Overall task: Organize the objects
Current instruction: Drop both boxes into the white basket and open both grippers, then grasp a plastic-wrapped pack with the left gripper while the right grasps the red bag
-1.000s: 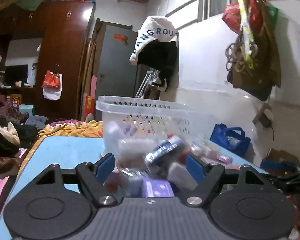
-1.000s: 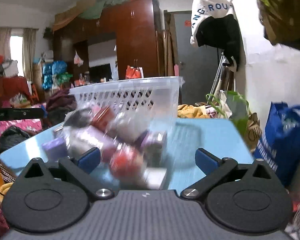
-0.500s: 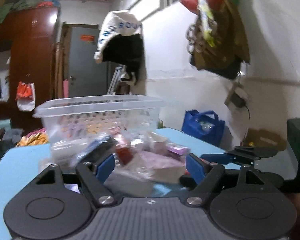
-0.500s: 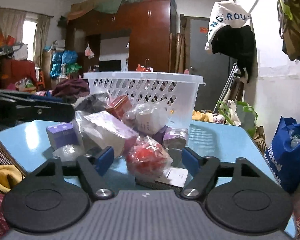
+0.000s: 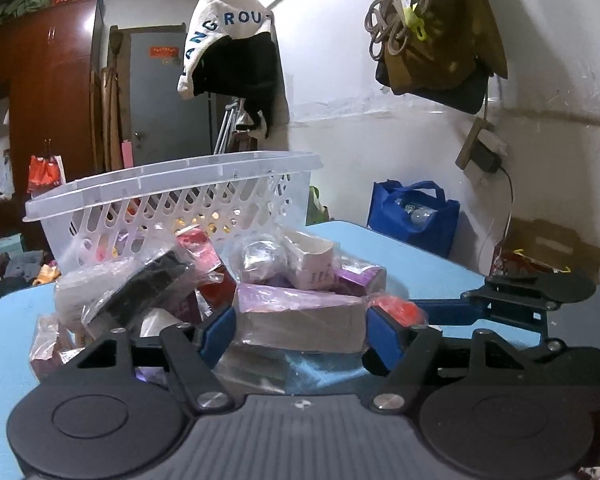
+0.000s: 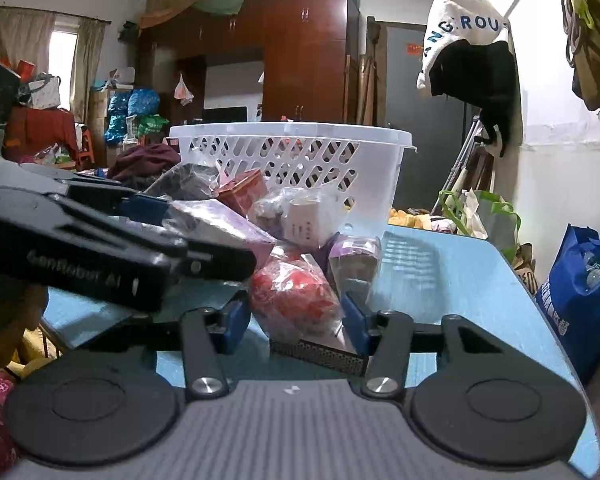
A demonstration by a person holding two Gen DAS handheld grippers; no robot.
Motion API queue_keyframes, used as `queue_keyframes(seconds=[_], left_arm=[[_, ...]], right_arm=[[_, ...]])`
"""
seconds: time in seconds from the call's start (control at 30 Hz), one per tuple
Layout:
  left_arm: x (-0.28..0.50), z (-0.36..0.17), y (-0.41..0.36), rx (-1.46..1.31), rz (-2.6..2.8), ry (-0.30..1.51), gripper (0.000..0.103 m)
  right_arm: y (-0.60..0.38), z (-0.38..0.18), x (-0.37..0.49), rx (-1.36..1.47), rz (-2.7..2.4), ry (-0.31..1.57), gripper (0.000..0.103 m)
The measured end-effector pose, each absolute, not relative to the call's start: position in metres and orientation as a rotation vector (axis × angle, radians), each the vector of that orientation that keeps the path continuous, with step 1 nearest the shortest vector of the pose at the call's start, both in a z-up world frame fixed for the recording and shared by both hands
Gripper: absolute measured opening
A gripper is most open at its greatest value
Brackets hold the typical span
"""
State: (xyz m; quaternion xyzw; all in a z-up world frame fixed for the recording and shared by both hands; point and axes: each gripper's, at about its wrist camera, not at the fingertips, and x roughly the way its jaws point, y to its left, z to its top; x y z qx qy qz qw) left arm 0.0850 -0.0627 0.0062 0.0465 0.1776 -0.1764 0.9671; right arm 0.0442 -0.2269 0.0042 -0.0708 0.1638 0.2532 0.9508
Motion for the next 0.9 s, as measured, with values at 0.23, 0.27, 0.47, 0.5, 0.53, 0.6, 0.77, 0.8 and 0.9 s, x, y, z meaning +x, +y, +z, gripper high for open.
queue_keyframes(seconds=[0.23,0.27,0.47,0.5,0.53,0.6,0.77,0.8,0.9], left_arm=[[0.078,0.009,-0.059,0.075,-0.352,0.287,0.072],[0.075,0.011,-0.056,0.064,-0.355,0.271,0.072],[0.06,0.024,-0.029,0.0,-0.353,0.189,0.072],[0.06,0.026,-0.023,-0.017,-0.346,0.179,0.072],[0.059,0.028,-0.017,-0.035,-0.337,0.171,0.072],[0.06,0.032,-0.003,-0.074,-0.326,0.159,0.072],[0.06,0.041,0.026,-0.139,-0.277,0.128,0.072],[0.06,0.042,0.03,-0.146,-0.271,0.127,0.072],[0.062,0.043,0.038,-0.162,-0.257,0.121,0.072]], right_arm=[[-0.228,0.004,0.043,-0.14,0.516,0.333,0.053],[-0.228,0.004,0.043,-0.136,0.516,0.334,0.053],[-0.232,0.01,0.041,-0.118,0.51,0.314,0.053],[-0.232,0.011,0.041,-0.115,0.509,0.31,0.053],[-0.233,0.013,0.04,-0.114,0.508,0.306,0.053],[-0.235,0.016,0.04,-0.104,0.506,0.299,0.053],[-0.237,0.026,0.041,-0.082,0.513,0.281,0.053],[-0.235,0.028,0.041,-0.084,0.517,0.277,0.053],[-0.228,0.037,0.044,-0.093,0.523,0.258,0.053]])
